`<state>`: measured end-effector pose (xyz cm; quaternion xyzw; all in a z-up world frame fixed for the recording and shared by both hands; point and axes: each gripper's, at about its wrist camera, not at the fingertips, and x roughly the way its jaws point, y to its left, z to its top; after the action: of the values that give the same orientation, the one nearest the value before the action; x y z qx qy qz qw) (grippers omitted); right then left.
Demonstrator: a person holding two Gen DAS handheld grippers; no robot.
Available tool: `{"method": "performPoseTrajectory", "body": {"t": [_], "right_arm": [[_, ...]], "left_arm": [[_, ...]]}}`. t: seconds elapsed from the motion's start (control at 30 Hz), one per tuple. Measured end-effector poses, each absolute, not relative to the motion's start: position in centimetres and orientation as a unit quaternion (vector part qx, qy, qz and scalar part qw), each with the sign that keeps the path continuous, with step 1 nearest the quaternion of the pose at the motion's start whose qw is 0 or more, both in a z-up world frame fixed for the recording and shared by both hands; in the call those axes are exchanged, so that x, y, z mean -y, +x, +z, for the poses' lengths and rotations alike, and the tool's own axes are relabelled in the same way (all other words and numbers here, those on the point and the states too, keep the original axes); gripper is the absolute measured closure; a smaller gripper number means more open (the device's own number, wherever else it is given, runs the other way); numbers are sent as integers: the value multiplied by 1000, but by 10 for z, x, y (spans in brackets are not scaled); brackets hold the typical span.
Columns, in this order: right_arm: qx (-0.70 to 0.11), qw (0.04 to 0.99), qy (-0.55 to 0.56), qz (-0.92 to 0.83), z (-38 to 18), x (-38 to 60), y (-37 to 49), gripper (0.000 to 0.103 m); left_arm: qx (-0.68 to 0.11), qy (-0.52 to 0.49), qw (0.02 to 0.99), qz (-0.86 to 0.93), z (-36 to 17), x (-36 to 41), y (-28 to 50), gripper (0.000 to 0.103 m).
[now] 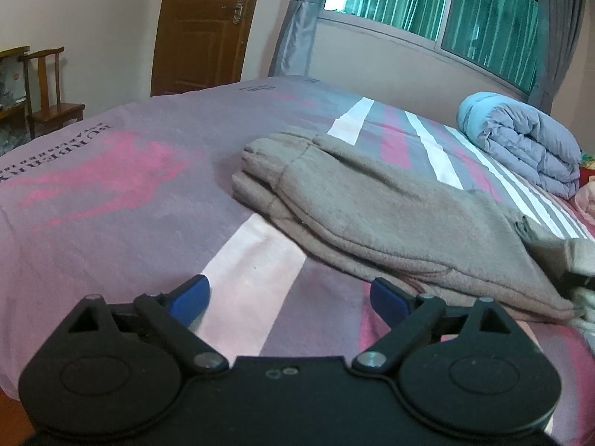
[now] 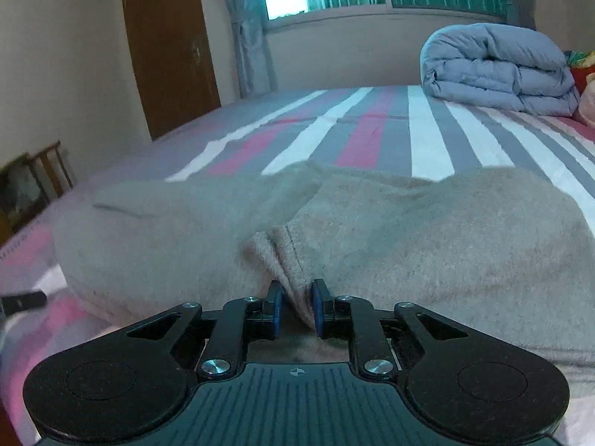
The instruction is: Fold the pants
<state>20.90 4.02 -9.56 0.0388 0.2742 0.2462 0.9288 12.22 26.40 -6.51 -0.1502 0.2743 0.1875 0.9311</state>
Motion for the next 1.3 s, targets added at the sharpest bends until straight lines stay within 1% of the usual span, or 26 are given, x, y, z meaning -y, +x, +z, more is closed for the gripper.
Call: {"method": "performPoseTrajectory", "body": {"t": [0.13,0.2,0.23,0.27,0.3,0.33,0.37,0.47,0.57,0.63,0.67,0.7,0.8,1.0,1.03,1.1,1.13,1.2,1.27,1.3], "right_arm": [[-229,934,79,263,-71,-25,203,86],[-230,928,61,286,-70,-27,197,86],[-250,921,25,299,-79,-35,198,81],[-287,905,-16,314,-91,-45,201,78],[-283,902,-42,322,-99,-48,198,77],[-269,905,-53,327,-97,-48,193,73],[-267,903,-51,334,-93,-46,192,71],[-234,903,6,361,-78,-29,183,71],[-215,923,21,317,-73,-28,189,71],[-238,929,20,283,-80,-35,204,71],[-297,910,11,289,-92,-45,219,71],[-317,903,1,289,-95,-50,225,71],[-282,910,20,304,-74,-50,224,71],[-269,912,36,308,-58,-45,233,71],[-265,913,38,307,-56,-46,228,71],[-262,914,51,305,-52,-39,226,71],[-258,916,62,301,-48,-34,227,71],[-254,919,75,292,-44,-21,227,71],[-248,924,79,281,-41,-8,227,71],[-246,926,79,276,-39,-1,227,71]], "left_arm": [[-272,-154,931,188,-65,-263,121,15],[-274,-153,931,188,-65,-261,122,14],[-276,-152,930,188,-65,-261,122,14],[-277,-152,930,188,-65,-259,122,14],[-278,-152,930,186,-64,-259,122,14],[-278,-152,930,185,-63,-259,122,14],[-278,-152,930,185,-63,-259,122,13],[-283,-146,930,185,-63,-256,122,13],[-287,-144,929,181,-61,-252,123,13],[-291,-143,929,178,-60,-250,124,13],[-292,-143,929,176,-60,-251,123,13],[-293,-143,929,175,-59,-251,123,13],[-291,-145,928,184,-58,-255,120,13],[-275,-161,928,194,-54,-261,123,13],[-273,-173,928,187,-54,-266,125,13],[-273,-208,924,170,-55,-278,133,20],[-271,-217,923,165,-55,-284,136,21],[-266,-240,922,146,-55,-296,146,28],[-266,-271,916,125,-58,-309,159,28],[-269,-295,909,118,-63,-318,166,30]]}}
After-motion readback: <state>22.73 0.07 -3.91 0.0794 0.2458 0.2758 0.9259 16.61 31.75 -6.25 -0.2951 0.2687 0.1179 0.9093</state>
